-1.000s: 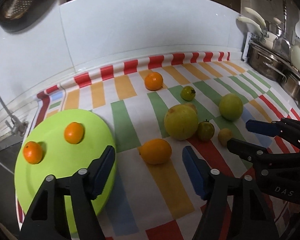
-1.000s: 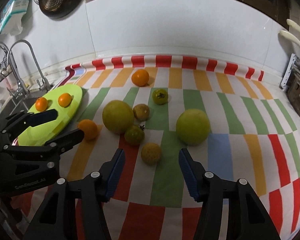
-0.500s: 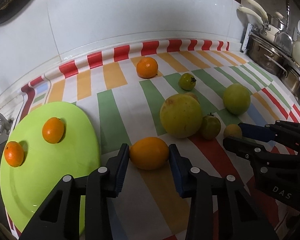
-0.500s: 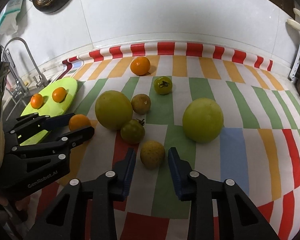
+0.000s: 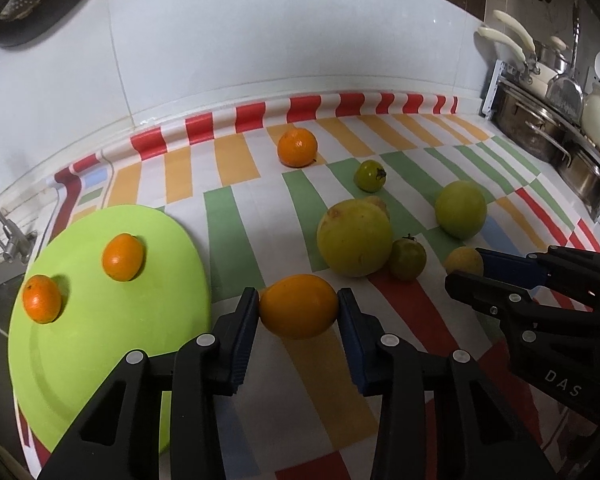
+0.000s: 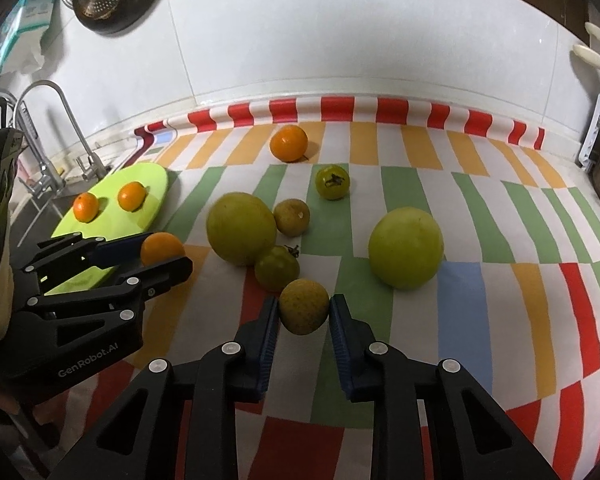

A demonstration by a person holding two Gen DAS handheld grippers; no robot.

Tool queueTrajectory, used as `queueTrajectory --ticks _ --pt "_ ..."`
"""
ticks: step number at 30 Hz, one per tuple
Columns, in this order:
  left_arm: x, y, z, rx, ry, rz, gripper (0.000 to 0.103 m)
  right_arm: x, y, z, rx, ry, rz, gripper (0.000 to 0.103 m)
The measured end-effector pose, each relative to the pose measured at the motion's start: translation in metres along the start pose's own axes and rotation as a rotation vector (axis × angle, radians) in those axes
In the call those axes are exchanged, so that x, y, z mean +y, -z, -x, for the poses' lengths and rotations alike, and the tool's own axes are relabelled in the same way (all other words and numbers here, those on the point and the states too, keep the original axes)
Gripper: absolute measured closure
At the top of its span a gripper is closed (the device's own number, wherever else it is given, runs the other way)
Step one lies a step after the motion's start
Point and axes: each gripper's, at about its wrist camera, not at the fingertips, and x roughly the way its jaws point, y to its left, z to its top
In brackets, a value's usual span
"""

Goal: Organize fruits
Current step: 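Grasp an orange with the left tool while the right tool grasps a small brown fruit, then carry both fruits onto the green plate and open both tools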

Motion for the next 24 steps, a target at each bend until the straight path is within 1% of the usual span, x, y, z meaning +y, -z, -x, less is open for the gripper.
queueTrajectory --ticks 7,17,24 --pt "0.001 0.0 0.027 -0.041 -0.015 0.019 0.064 0.012 -0.003 0.022 -0.045 -0.013 0.015 0.076" --pt "0.006 0.002 0.071 -0.121 -0.054 0.039 0.064 0.027 -0.008 0.06 -0.122 -0.031 0.043 0.076" --pt "0.016 0.009 0.1 -0.161 -0.084 0.056 0.064 0.046 -0.012 0.079 -0.164 -0.063 0.076 0.076"
